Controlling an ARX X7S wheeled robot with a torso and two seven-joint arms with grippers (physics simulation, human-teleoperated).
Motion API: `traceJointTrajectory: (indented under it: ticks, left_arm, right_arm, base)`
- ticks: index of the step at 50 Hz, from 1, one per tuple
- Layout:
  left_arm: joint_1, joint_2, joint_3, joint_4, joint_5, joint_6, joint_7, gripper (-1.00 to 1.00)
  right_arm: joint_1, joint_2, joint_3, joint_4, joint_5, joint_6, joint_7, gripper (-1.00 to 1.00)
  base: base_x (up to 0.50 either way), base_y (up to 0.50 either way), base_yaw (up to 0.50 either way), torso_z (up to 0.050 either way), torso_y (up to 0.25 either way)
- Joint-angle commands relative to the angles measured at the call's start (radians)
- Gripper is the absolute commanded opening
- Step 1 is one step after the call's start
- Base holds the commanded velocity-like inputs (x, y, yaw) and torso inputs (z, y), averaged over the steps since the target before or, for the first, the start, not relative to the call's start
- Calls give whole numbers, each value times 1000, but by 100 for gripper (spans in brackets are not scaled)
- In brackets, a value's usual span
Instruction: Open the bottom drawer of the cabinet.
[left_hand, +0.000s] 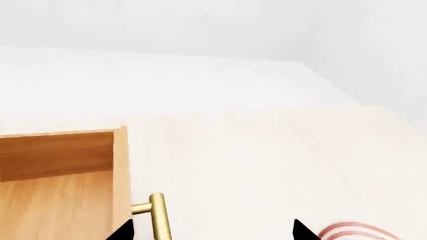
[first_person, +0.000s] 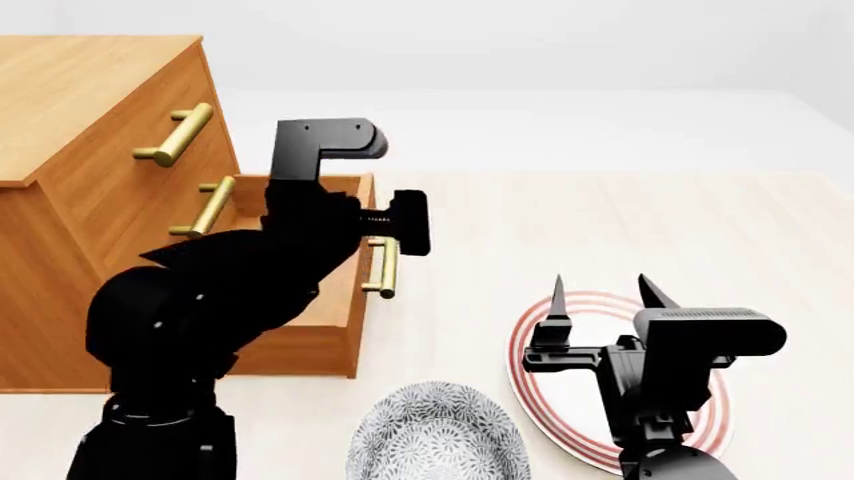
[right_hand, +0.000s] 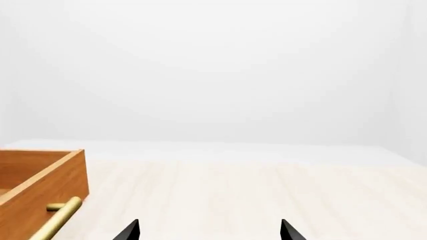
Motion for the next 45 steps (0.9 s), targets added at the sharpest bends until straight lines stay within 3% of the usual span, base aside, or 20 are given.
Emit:
traceJointTrajectory:
  ticks: [1, 4, 11, 17, 22, 45]
  left_arm:
    - [81, -28, -78, 285, -100, -33, -64, 100]
    - [125, -35, -99, 339, -100, -20, -91, 100]
    - [411, -97, -143, 619, -60, 195, -58, 100]
    - [549, -146, -34, 692, 149, 426, -44, 100]
    - [563, -150, -17, 711, 202, 480, -61, 100]
    - [464, -164, -5, 789, 202, 420, -125, 100]
  right_arm:
    - [3, 2, -4, -1, 1, 1, 4, 100]
    - [5, 4, -3, -8, 2, 4, 6, 100]
    - [98, 35, 3, -171, 21, 130, 45, 100]
    - [209, 51, -6, -272, 12, 215, 79, 100]
    - [254, 65, -35, -327, -12, 240, 86, 100]
    - [338, 118, -61, -487, -44, 297, 103, 100]
  base:
    - [0, 0, 0, 0, 0]
    - [0, 0, 0, 0, 0]
    - [0, 0, 0, 0, 0]
    - [0, 0, 0, 0, 0]
    - [0, 0, 0, 0, 0]
    - [0, 0, 0, 0, 0]
